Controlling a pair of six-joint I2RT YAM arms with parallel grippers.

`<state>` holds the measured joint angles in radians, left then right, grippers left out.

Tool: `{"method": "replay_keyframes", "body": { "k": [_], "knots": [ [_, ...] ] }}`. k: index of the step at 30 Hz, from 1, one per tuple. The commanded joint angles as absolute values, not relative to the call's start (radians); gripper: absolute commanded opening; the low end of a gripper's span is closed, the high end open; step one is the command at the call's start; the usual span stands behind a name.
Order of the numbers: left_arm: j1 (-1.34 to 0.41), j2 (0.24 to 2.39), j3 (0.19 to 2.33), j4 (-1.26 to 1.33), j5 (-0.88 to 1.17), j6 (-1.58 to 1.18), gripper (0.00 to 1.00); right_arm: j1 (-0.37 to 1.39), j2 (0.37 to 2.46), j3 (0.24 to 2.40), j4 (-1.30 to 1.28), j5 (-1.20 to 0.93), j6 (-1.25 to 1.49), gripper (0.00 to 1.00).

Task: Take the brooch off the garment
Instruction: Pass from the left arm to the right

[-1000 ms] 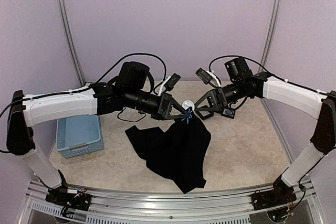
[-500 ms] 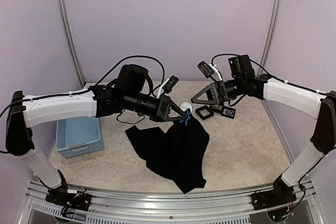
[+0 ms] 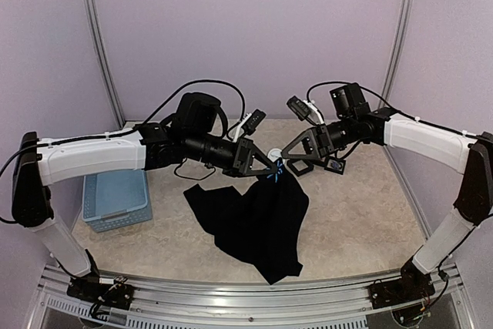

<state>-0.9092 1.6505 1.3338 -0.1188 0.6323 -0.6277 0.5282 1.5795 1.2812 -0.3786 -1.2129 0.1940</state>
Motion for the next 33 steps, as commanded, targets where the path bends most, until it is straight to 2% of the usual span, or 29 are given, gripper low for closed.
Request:
{"method": "replay_keyframes", "body": {
  "k": [1,5,12,15,18,20,23,25,31,33],
  "knots": [
    [-0.904,1.663,1.365,-0.081,0.651,-0.621,0.0,0.537,1.598,1.307,-0.422,-1.224,0.164,0.15],
    [-0.905,1.663,1.365,-0.078,0.65,-0.622,0.0,0.537,1.597,1.305,-0.419,-1.227,0.164,0.01],
    [-0.905,1.667,1.366,-0.082,0.648,-0.623,0.0,0.537,1.586,1.297,-0.397,-1.216,0.174,0.0],
    [-0.905,1.669,1.366,-0.091,0.637,-0.622,0.25,0.537,1.574,1.297,-0.391,-1.198,0.173,0.0],
    [-0.906,1.669,1.362,-0.1,0.631,-0.621,0.42,0.537,1.57,1.294,-0.386,-1.19,0.174,0.0],
    [-0.908,1.669,1.362,-0.117,0.624,-0.617,0.47,0.538,1.567,1.294,-0.379,-1.186,0.177,0.0],
    [-0.912,1.668,1.36,-0.144,0.612,-0.61,0.47,0.537,1.565,1.292,-0.368,-1.178,0.182,0.0],
    [-0.916,1.667,1.359,-0.166,0.6,-0.604,0.43,0.537,1.563,1.289,-0.356,-1.175,0.192,0.0],
    [-0.925,1.664,1.358,-0.207,0.558,-0.601,0.06,0.537,1.556,1.282,-0.349,-1.159,0.198,0.0],
    [-0.925,1.657,1.355,-0.218,0.537,-0.601,0.0,0.537,1.553,1.277,-0.35,-1.15,0.196,0.0]
  ]
}}
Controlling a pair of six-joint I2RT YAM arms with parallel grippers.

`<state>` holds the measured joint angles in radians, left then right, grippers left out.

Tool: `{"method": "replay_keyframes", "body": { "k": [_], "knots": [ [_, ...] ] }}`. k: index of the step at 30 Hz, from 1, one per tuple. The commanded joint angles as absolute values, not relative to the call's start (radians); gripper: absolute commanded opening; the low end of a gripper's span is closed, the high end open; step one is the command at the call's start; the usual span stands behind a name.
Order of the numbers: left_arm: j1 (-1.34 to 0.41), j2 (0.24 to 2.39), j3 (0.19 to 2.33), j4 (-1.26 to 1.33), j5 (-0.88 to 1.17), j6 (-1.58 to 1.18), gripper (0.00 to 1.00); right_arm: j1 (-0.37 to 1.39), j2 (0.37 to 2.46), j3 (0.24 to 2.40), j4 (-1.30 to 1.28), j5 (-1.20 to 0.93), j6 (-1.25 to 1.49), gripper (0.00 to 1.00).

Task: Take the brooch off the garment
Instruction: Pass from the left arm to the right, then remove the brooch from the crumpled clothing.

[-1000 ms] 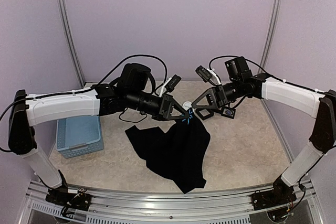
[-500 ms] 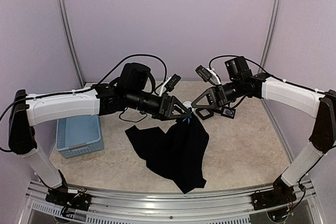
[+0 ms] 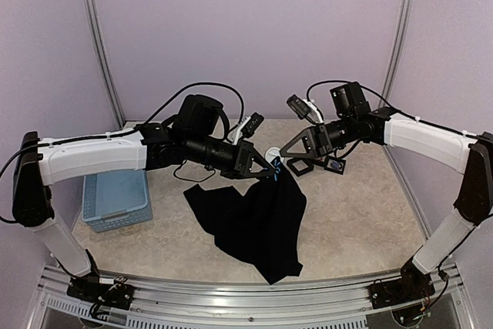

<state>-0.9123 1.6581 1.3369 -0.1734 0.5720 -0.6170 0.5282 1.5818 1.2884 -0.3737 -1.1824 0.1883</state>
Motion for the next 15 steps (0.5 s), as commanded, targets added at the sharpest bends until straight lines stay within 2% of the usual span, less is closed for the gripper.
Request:
{"method": "replay_keyframes", "body": {
  "k": [1,15],
  "knots": [
    [-0.925,1.654,1.353,-0.222,0.526,-0.602,0.0,0.537,1.551,1.276,-0.351,-1.146,0.193,0.0],
    [-0.882,1.532,1.252,-0.232,0.454,-0.627,0.0,0.537,1.545,1.295,-0.48,-1.079,0.086,0.0]
  ]
}}
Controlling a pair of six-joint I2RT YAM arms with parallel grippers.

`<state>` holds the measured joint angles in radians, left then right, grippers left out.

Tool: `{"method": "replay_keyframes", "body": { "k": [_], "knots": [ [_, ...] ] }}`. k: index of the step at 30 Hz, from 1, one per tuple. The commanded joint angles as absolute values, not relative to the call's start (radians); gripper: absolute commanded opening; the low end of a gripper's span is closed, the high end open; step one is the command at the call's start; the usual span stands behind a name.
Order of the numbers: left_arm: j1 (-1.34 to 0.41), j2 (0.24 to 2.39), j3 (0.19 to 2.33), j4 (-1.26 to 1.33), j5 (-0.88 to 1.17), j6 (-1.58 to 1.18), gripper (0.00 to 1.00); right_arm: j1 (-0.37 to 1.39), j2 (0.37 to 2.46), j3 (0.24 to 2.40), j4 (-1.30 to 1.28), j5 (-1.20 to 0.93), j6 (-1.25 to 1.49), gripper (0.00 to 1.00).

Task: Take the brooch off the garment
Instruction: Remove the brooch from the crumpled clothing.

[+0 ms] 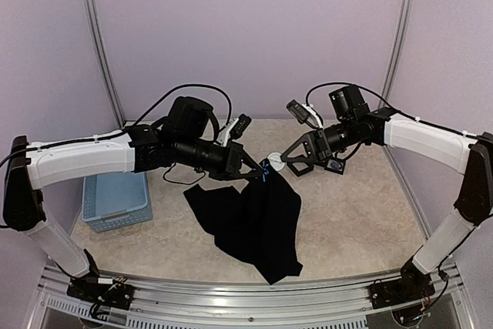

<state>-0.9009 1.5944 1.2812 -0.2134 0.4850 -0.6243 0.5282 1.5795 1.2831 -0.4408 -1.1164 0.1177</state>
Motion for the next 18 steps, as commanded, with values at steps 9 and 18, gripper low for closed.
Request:
{"method": "replay_keyframes", "body": {
  "k": [9,18],
  "knots": [
    [-0.83,1.453,1.259,-0.257,0.336,-0.587,0.0,0.525,1.487,1.265,-0.369,-0.98,0.168,0.0],
    [-0.729,1.433,1.434,-0.199,0.168,-0.479,0.0,0.477,1.369,1.212,-0.215,-0.858,0.268,0.0]
  ]
}}
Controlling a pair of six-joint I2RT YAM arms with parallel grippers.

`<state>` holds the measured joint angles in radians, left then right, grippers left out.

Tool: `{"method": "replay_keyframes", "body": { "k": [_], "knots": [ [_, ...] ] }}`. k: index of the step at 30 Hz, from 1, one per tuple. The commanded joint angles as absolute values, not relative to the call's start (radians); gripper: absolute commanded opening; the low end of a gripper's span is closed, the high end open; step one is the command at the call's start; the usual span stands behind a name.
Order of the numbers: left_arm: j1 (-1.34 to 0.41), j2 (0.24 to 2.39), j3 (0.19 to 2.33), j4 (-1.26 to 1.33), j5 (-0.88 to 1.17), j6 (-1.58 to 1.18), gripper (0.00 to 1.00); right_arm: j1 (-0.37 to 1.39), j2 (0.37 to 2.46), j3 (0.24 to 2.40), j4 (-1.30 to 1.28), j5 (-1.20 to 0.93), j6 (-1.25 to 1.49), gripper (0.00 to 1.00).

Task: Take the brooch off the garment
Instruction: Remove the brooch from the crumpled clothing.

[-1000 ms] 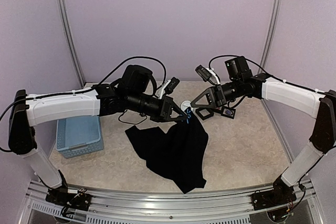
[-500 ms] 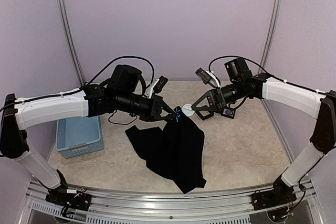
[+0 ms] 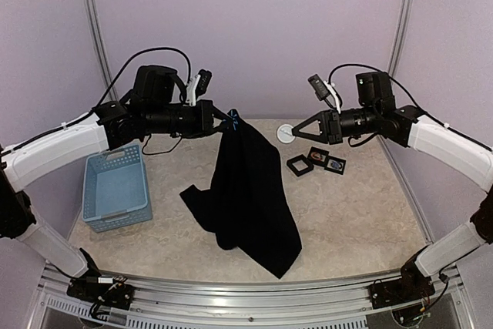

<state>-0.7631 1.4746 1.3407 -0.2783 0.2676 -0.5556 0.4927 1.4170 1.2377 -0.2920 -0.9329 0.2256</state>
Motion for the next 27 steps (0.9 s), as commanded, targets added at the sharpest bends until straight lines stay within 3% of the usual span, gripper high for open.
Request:
{"method": "replay_keyframes", "body": {
  "k": [1,8,10,12,13,15,17,21,27],
  "knots": [
    [-0.722,1.43,1.444,-0.191,0.155,-0.464,0.0,0.475,1.363,1.205,-0.205,-0.851,0.274,0.0],
    [-0.654,1.425,1.386,-0.247,0.124,-0.495,0.02,0.473,1.36,1.185,-0.151,-0.865,0.315,0.0],
    [-0.652,1.427,1.336,-0.264,0.101,-0.529,0.23,0.472,1.364,1.19,-0.159,-0.871,0.311,0.0],
    [-0.652,1.411,1.268,-0.255,0.075,-0.576,0.3,0.473,1.366,1.199,-0.179,-0.871,0.299,0.0],
    [-0.652,1.4,1.241,-0.241,0.063,-0.597,0.38,0.472,1.367,1.207,-0.19,-0.87,0.293,0.0],
    [-0.653,1.37,1.21,-0.229,0.018,-0.63,0.7,0.473,1.363,1.219,-0.203,-0.868,0.288,0.0],
    [-0.657,1.336,1.203,-0.24,-0.064,-0.655,0.93,0.473,1.359,1.224,-0.2,-0.87,0.292,0.0],
    [-0.685,1.289,1.196,-0.179,-0.087,-0.648,0.97,0.472,1.352,1.228,-0.177,-0.877,0.314,0.0],
    [-0.763,1.358,1.239,0.017,0.235,-0.633,0.95,0.473,1.361,1.213,-0.037,-0.922,0.442,0.0]
  ]
}}
